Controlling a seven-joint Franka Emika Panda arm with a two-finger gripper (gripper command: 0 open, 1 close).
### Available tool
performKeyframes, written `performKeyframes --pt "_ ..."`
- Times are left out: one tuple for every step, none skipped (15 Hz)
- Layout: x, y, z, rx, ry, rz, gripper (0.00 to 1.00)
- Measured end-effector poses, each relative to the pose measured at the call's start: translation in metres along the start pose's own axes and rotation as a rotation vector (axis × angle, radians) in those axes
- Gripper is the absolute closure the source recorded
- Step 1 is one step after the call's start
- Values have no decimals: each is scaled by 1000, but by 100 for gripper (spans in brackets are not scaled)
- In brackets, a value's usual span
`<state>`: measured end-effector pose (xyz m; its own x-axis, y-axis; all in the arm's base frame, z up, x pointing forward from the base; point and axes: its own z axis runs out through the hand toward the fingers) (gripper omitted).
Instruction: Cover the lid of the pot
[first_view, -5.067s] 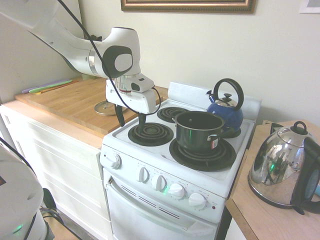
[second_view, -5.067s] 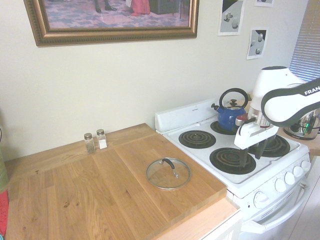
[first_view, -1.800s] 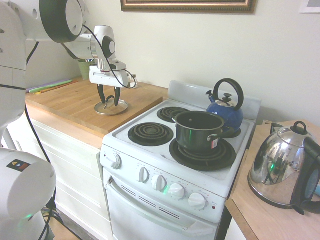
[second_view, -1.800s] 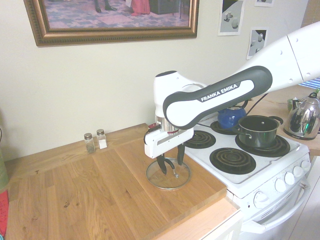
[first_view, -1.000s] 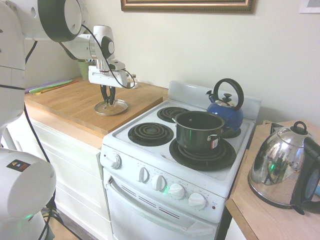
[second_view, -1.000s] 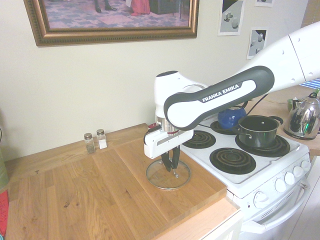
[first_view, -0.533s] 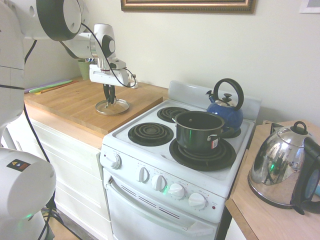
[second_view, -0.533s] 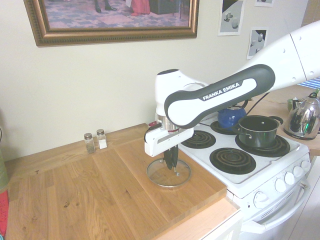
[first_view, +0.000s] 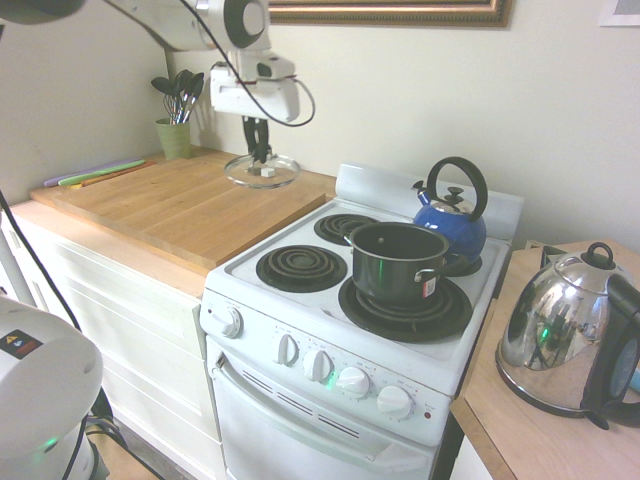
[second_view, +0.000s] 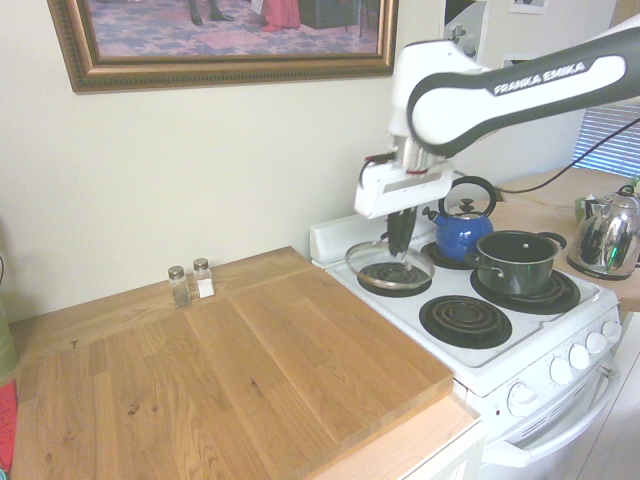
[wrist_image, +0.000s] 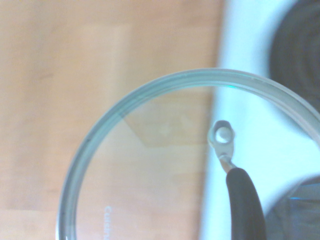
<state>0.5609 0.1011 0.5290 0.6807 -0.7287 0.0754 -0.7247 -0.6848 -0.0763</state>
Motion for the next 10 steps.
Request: performKeyframes --pt "20 24 -9 -1 3 27 100" --pt "40 47 -15 -7 9 66 100" --pt "60 68 -20 -9 17 104 100" --pt "78 89 -21 -12 21 130 100" --pt "96 109 -19 -20 19 151 100" --pt "110 127 -14 -30 17 170 100" --pt "123 144 -10 -40 15 191 100" --pt "133 159 -6 -50 12 206 100" --pt "144 172 -2 -60 11 222 100" --pt "152 183 2 -69 12 235 100"
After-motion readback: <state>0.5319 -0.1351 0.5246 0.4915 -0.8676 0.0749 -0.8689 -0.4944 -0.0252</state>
